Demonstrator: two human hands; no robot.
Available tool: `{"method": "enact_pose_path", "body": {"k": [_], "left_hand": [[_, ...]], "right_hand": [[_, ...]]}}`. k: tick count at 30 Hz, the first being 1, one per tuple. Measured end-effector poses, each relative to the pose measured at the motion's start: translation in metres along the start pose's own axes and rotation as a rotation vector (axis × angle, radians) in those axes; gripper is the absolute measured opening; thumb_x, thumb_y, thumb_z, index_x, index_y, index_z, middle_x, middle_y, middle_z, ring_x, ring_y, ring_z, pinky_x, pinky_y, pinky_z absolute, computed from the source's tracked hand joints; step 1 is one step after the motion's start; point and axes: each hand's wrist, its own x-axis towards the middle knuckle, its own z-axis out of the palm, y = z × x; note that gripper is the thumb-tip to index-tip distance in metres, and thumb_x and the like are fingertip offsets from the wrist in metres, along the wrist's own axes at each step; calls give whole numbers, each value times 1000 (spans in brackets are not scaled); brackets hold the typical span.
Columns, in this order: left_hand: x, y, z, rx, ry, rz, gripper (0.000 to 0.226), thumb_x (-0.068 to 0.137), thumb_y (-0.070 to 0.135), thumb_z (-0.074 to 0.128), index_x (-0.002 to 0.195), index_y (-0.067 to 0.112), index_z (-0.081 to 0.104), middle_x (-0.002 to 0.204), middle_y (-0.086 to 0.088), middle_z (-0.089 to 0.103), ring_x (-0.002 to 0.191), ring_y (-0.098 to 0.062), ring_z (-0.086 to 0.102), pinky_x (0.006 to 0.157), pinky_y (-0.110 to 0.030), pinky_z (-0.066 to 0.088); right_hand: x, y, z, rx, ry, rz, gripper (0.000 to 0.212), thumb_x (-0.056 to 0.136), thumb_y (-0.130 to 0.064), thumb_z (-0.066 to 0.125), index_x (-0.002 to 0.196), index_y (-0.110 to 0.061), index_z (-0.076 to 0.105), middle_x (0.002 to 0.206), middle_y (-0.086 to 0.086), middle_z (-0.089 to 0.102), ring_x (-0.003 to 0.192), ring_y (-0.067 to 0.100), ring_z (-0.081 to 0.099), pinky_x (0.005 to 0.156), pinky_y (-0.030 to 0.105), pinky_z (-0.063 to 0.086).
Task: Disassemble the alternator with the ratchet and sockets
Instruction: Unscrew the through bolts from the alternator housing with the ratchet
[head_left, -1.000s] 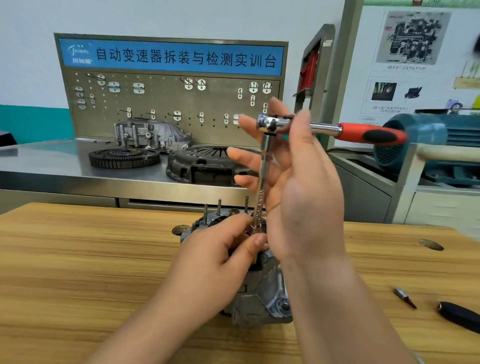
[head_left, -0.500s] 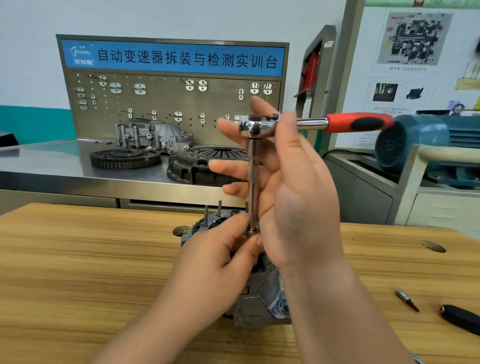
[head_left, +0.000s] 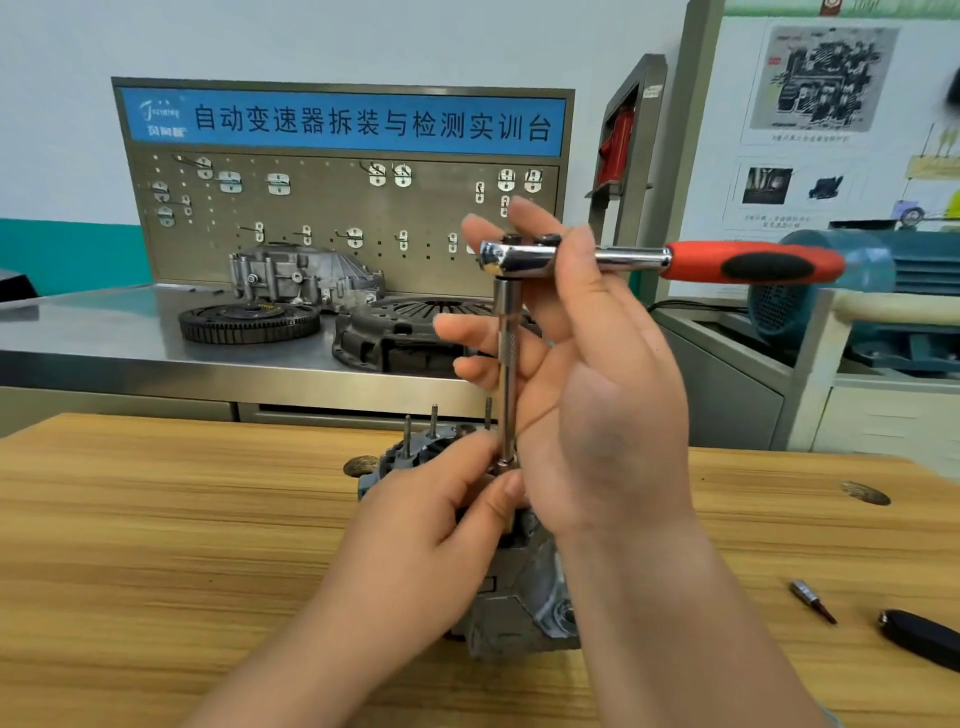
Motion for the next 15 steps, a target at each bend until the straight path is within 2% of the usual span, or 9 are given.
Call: {"method": "enact_pose_path", "body": {"k": [2, 6, 7, 9, 11, 13, 15], "left_hand": [[1, 0, 0, 5, 4, -20, 15, 91, 39, 48, 97, 32, 61, 76, 7, 69, 68, -14, 62, 62, -44, 51], [2, 0, 0, -11, -2, -42, 22, 87, 36, 50, 94, 24, 67, 83, 25, 69, 78, 4, 63, 68, -36, 54], [2, 0, 0, -14, -1, -33, 27, 84, 40, 48, 91, 23, 67, 80, 24, 69, 77, 9, 62, 66, -32, 53], [1, -1, 0, -42, 16, -6, 33, 83, 49, 47, 87, 24, 66, 72, 25, 66, 72, 15, 59, 55, -13, 44], [1, 0, 0, -42, 24, 8, 29, 91, 52, 42, 82, 33, 62, 68, 28, 63, 68, 16, 57, 53, -7, 38], [1, -1, -1, -14, 15, 22, 17, 89, 49, 47, 79, 41, 58, 67, 26, 63, 65, 9, 58, 53, -10, 39], [2, -2, -1, -29, -2, 24, 21, 80, 55, 46, 82, 37, 58, 66, 11, 65, 62, -7, 59, 58, -34, 49]], "right_hand": [[0, 1, 0, -53, 33, -45, 25, 94, -31, 50, 112, -22, 64, 107, -1, 73, 69, 14, 69, 55, 20, 51], [0, 3, -2, -262, 90, -235, 25, 89, -21, 57, 109, -32, 67, 109, -9, 71, 90, 15, 68, 69, 23, 52], [0, 3, -2, -257, 90, -236, 25, 89, -20, 57, 109, -32, 67, 111, -9, 71, 91, 15, 68, 69, 23, 52], [0, 2, -2, -167, 78, -162, 24, 90, -23, 56, 110, -31, 66, 116, -5, 69, 86, 16, 69, 65, 23, 52], [1, 0, -2, -52, 52, -58, 23, 92, -29, 53, 112, -28, 65, 118, -2, 69, 75, 16, 69, 60, 22, 52], [3, -3, -4, 41, 9, 42, 34, 86, -38, 47, 112, -22, 62, 109, 1, 73, 67, 16, 69, 57, 22, 51], [4, -4, -5, 80, -33, 120, 41, 83, -44, 43, 110, -19, 61, 95, 1, 75, 61, 14, 67, 55, 21, 51]]}}
